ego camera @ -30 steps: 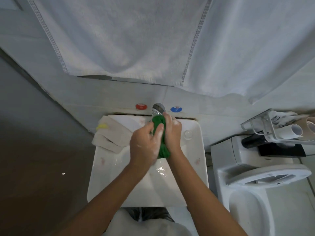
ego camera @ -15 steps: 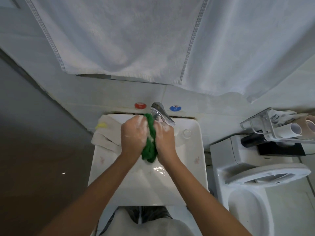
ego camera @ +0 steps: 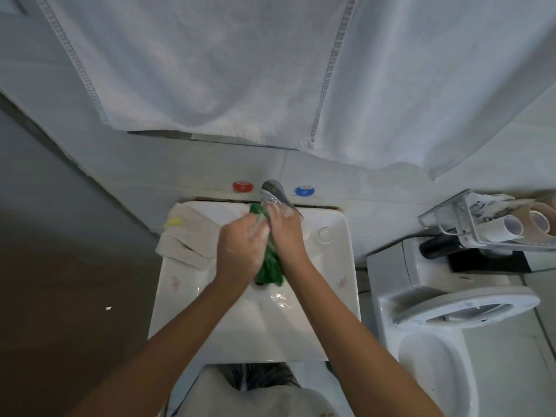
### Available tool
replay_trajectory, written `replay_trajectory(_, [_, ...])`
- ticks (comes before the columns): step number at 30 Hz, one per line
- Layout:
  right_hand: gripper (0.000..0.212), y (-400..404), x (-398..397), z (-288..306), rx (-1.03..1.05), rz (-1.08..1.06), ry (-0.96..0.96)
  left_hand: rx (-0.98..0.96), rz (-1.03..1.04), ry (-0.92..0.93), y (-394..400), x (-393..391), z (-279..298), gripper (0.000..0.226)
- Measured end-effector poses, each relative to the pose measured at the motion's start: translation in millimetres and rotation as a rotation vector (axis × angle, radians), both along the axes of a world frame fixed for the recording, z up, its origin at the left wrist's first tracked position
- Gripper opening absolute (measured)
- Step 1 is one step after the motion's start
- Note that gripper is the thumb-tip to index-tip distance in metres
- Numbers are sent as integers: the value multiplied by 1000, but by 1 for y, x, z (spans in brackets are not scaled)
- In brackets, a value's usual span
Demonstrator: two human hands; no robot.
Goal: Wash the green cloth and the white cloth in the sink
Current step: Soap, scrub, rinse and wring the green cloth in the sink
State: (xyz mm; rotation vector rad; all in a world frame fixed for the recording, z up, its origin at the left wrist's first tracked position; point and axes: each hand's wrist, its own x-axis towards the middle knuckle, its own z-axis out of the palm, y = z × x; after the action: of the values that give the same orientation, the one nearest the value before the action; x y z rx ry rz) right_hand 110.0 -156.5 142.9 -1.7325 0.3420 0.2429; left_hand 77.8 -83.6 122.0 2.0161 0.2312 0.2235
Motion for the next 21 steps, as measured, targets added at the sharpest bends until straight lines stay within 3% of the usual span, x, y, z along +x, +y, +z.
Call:
replay_trajectory(4, [30, 0, -26, -2, 101, 8, 54, -63, 114, 99, 17, 24, -1, 46])
replay_trajectory(7, [33, -4, -11, -2, 82, -76, 18, -107, 14, 83, 2, 6, 1, 43])
replay_trajectory(11, [21, 2, -11, -2, 164, -116, 4, -123, -23, 112, 8, 13, 12, 34])
replay_trajectory(16, [7, -3, -20, -3, 356, -211, 24, -240, -167, 345, 28, 22, 25, 31])
replay_trajectory(21, [24, -5, -19, 0, 470, -257, -24, -308, -331, 455, 24, 12, 32, 59])
